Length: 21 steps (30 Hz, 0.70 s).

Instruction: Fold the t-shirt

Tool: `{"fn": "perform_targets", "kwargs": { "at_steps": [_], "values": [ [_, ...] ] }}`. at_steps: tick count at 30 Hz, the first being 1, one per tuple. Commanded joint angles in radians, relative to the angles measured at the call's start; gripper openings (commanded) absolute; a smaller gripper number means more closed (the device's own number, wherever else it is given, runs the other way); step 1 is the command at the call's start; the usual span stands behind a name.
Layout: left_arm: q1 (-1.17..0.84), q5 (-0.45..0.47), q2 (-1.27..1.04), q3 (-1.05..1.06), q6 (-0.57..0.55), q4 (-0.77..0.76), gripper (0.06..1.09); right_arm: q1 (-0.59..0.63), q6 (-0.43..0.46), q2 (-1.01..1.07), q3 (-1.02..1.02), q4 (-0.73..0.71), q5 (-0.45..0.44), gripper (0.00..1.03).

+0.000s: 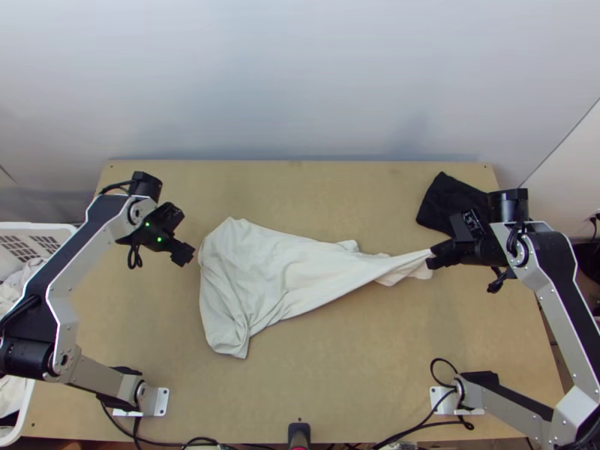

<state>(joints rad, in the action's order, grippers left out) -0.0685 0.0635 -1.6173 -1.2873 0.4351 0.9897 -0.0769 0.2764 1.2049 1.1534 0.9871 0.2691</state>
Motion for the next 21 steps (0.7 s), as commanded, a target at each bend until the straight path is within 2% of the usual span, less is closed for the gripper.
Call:
{"fn": "perform_targets", "kwargs": {
  "at_steps": [1, 5, 9, 11, 14, 21],
  "values": [
    [0.036, 0.048, -0.046, -0.037, -0.133, 0.115, 1.0, -0.011, -0.02, -0.005, -0.009, -0.016, 0.001, 0.03],
    [0.03, 0.088, -0.069, -0.049, -0.254, 0.118, 0.97, -0.015, -0.02, -0.007, -0.017, -0.018, -0.001, 0.03],
    [0.012, 0.094, -0.087, -0.063, -0.309, 0.121, 0.97, -0.015, -0.02, -0.022, -0.031, -0.018, -0.001, 0.03],
    [0.012, 0.133, -0.095, -0.075, -0.343, 0.122, 0.97, -0.015, -0.019, -0.028, -0.038, -0.018, -0.001, 0.03],
    [-0.007, 0.154, -0.102, -0.086, -0.372, 0.127, 0.94, -0.015, -0.019, -0.033, -0.044, -0.019, -0.005, 0.03],
    [-0.056, 0.13, -0.116, -0.064, -0.394, 0.096, 0.93, -0.015, -0.019, -0.042, -0.055, -0.03, -0.005, 0.03]
  ]
}}
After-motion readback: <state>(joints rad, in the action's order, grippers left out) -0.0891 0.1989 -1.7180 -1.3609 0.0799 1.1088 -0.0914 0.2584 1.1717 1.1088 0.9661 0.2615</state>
